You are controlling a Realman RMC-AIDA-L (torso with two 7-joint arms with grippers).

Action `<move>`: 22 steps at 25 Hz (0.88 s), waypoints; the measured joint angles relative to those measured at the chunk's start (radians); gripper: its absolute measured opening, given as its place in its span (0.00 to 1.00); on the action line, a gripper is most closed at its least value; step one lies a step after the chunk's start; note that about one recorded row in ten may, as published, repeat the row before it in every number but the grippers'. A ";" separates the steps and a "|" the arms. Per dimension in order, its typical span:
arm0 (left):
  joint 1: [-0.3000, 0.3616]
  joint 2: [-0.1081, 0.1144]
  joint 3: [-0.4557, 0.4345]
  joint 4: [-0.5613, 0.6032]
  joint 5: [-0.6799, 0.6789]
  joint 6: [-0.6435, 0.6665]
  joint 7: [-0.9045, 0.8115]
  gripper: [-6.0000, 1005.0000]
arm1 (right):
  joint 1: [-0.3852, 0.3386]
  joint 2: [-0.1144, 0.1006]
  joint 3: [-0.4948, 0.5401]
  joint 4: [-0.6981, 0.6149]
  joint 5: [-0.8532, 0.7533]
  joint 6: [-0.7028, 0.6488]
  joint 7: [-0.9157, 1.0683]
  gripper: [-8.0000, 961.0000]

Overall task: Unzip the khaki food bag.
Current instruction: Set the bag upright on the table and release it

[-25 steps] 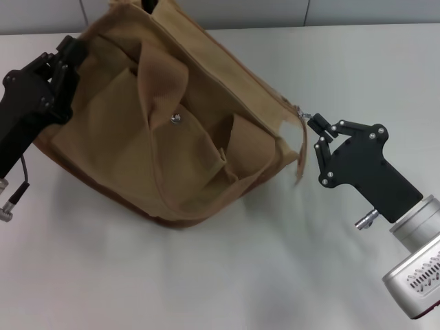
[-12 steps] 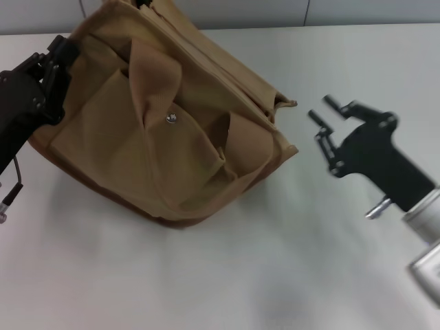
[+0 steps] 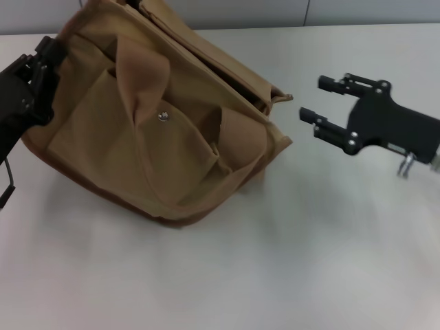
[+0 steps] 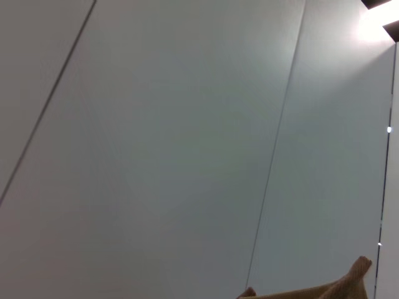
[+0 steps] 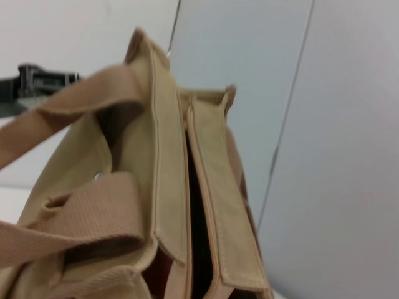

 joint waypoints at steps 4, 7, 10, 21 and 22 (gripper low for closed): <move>0.006 0.000 -0.007 -0.001 0.000 0.001 0.000 0.07 | 0.042 0.000 -0.060 -0.021 -0.010 0.079 0.050 0.59; 0.012 0.000 -0.017 -0.002 0.000 0.002 0.000 0.08 | 0.078 0.000 -0.114 -0.010 -0.008 0.151 0.065 0.59; 0.018 0.000 -0.019 -0.002 0.000 0.008 0.003 0.08 | 0.124 0.004 -0.152 0.016 -0.006 0.226 0.054 0.57; 0.023 -0.001 -0.030 -0.002 -0.001 0.017 0.026 0.10 | 0.195 0.009 -0.159 0.101 -0.004 0.267 -0.026 0.31; 0.023 -0.001 -0.032 -0.002 -0.001 0.017 0.026 0.10 | 0.197 0.010 -0.157 0.104 0.002 0.271 -0.040 0.27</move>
